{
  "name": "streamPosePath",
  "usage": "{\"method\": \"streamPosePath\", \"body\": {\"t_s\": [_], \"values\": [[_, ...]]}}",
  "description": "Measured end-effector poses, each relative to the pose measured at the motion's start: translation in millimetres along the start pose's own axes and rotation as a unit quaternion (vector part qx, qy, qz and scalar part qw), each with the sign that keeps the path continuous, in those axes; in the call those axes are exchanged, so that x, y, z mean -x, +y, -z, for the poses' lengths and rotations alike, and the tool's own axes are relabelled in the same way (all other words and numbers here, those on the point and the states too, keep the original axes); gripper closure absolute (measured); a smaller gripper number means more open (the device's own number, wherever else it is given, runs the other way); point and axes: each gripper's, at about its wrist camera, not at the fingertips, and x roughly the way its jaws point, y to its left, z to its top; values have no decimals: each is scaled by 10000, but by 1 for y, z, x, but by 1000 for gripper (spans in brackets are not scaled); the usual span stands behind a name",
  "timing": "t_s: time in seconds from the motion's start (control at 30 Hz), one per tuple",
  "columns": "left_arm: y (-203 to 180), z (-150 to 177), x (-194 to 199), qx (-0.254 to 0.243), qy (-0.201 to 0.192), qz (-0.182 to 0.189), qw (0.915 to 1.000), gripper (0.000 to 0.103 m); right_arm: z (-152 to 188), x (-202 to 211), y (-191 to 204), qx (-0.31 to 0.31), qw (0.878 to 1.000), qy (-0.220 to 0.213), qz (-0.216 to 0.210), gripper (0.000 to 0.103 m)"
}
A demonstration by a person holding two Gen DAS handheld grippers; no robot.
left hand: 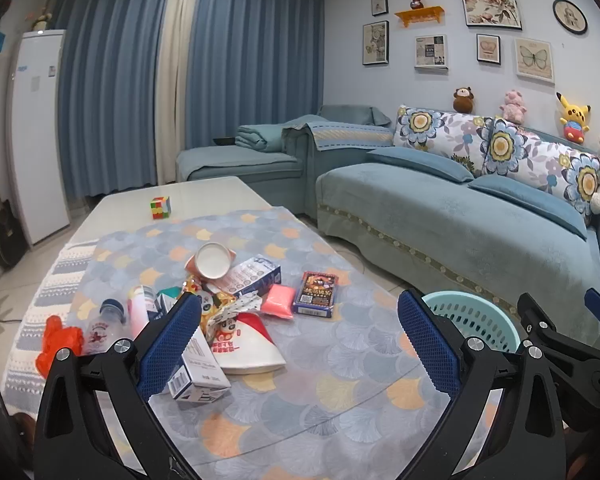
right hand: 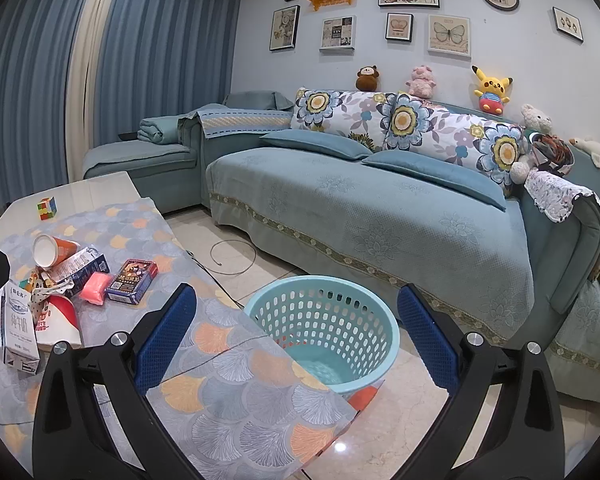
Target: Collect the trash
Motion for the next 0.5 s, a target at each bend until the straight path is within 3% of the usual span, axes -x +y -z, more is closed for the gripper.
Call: {"method": "streamPosePath", "body": {"t_s": [0.4, 0.5], "values": [[1, -1, 2, -20, 21, -42, 10000, 7, 2, 0, -1, 21, 10000, 11, 20, 8], [3, -4, 2, 8, 85, -133, 9999, 7, 2, 0, 1, 32, 9998, 31, -171, 8]]}}
